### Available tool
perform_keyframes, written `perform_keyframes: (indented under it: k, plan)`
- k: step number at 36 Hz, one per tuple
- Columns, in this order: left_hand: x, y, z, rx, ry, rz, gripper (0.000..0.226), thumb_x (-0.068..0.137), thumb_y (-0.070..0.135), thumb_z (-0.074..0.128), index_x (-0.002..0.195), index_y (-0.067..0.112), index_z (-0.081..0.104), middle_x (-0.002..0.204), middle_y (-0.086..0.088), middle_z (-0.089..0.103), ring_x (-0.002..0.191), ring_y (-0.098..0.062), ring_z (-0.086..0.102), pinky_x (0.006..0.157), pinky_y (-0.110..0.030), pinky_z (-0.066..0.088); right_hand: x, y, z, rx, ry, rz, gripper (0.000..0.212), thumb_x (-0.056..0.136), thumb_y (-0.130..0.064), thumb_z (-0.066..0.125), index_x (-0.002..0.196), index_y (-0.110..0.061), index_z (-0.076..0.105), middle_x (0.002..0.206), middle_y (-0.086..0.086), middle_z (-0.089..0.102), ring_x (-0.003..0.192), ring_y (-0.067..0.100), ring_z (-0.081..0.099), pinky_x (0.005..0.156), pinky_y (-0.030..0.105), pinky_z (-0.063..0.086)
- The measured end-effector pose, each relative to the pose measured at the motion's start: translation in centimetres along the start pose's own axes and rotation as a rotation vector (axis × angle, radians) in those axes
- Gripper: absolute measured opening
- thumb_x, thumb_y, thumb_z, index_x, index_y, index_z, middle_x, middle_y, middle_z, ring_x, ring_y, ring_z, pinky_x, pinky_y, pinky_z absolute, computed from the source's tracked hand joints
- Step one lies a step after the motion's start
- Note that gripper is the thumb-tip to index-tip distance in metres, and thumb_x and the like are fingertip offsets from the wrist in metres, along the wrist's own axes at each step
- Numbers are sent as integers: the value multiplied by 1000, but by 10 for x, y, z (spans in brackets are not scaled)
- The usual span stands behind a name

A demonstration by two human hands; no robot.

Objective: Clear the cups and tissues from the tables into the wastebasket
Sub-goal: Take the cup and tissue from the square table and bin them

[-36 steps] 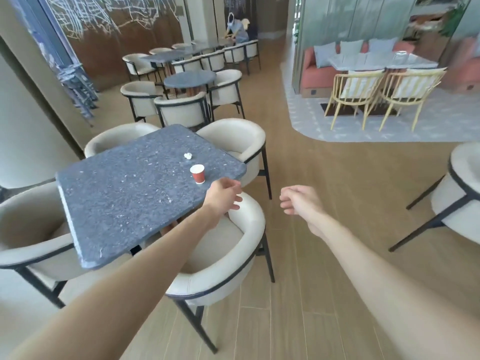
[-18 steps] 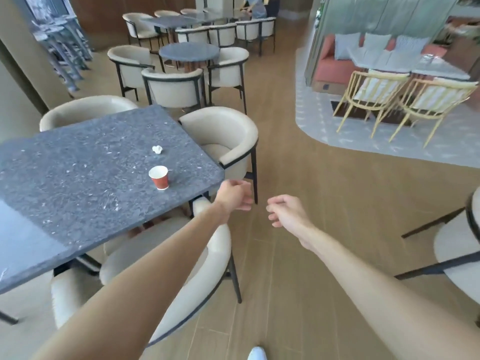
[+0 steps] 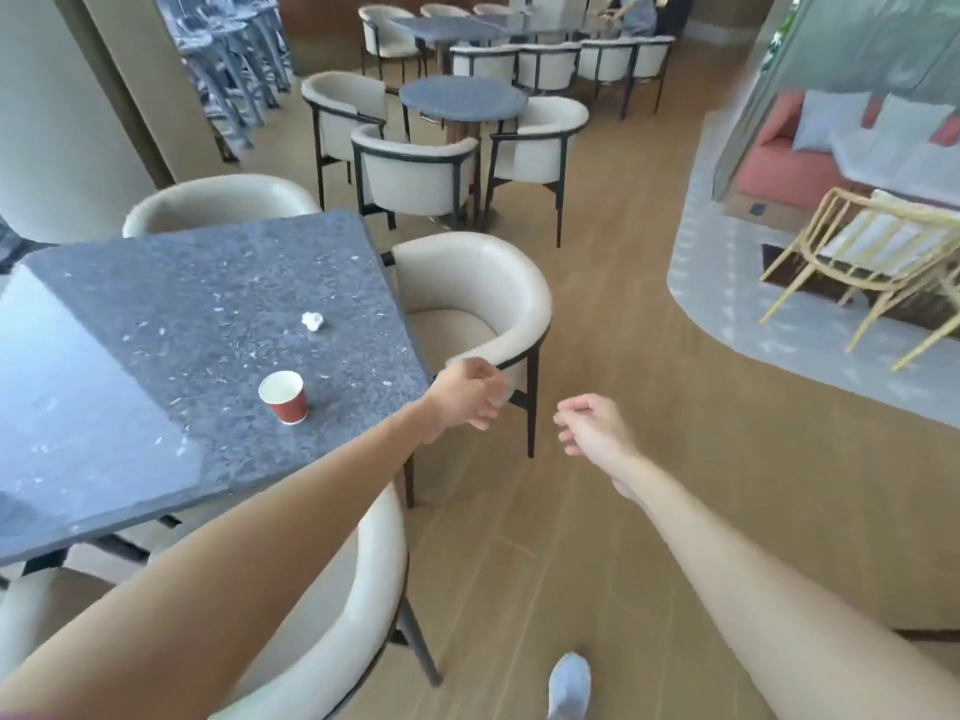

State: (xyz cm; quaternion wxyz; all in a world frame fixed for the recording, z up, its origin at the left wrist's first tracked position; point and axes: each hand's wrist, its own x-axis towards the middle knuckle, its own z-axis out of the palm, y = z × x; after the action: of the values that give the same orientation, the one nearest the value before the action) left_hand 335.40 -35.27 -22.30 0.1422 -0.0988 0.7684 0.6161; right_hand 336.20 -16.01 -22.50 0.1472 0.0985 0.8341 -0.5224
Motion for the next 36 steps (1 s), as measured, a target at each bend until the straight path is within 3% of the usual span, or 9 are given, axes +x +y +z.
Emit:
perform_keyframes:
  k: [3, 7, 12, 15, 21, 26, 30, 33, 36]
  plan:
    - [29, 4, -13, 1, 122, -42, 7, 90, 6, 53, 91, 9, 59, 81, -10, 59, 61, -22, 61, 64, -34, 56, 50, -15, 7, -11, -81, -58, 18, 84, -19, 61, 102, -19, 66, 85, 1, 71, 77, 18, 67, 82, 40, 60]
    - [47, 9, -31, 117, 256, -134, 21, 84, 16, 59, 101, 4, 60, 90, -22, 69, 77, -35, 70, 76, -50, 60, 106, -43, 20, -6, -212, -102, 20, 85, -16, 62, 104, -13, 68, 84, 1, 68, 76, 17, 65, 78, 37, 59]
    - [56, 9, -63, 159, 475, -183, 11, 90, 13, 57, 101, 14, 60, 93, -14, 69, 78, -27, 70, 72, -46, 62, 159, -87, 34, -78, -359, -195, 17, 91, -16, 57, 105, -14, 66, 93, 6, 69, 81, 19, 64, 72, 30, 55]
    - [49, 2, -79, 106, 605, -228, 14, 88, 10, 58, 102, 12, 59, 90, -9, 66, 72, -21, 66, 70, -45, 62, 177, -101, 53, -85, -447, -213, 17, 91, -12, 56, 106, -8, 64, 92, 9, 66, 74, 20, 58, 69, 32, 53]
    - [50, -19, -119, 13, 850, -296, 13, 86, 8, 61, 99, 9, 62, 82, -5, 64, 68, -21, 66, 61, -35, 60, 212, -116, 119, -278, -656, -311, 6, 81, -19, 65, 86, -21, 63, 88, 7, 70, 69, 20, 60, 75, 42, 55]
    - [69, -43, -157, 30, 935, -360, 11, 82, 10, 63, 92, 16, 64, 91, -5, 68, 74, -21, 65, 66, -33, 58, 232, -138, 170, -468, -752, -430, 15, 82, -31, 64, 96, -25, 64, 99, -1, 69, 91, 22, 67, 84, 41, 57]
    - [99, -68, -198, 215, 1011, -462, 24, 81, 12, 62, 104, 9, 68, 107, -11, 71, 103, -26, 65, 86, -32, 50, 263, -161, 210, -571, -787, -466, 21, 83, -32, 63, 102, -24, 64, 102, -3, 68, 97, 21, 66, 89, 42, 55]
    - [120, -95, -217, 363, 970, -548, 33, 83, 16, 60, 114, 8, 62, 121, -16, 58, 120, -31, 51, 99, -34, 42, 288, -174, 236, -687, -823, -496, 25, 84, -34, 62, 107, -23, 63, 107, -3, 67, 98, 22, 66, 86, 38, 55]
    - [142, -115, -233, 453, 880, -650, 48, 82, 25, 64, 126, 13, 50, 129, -13, 43, 128, -33, 37, 103, -50, 41, 312, -190, 264, -765, -842, -545, 28, 86, -32, 62, 112, -21, 62, 111, -3, 65, 103, 20, 63, 84, 34, 51]
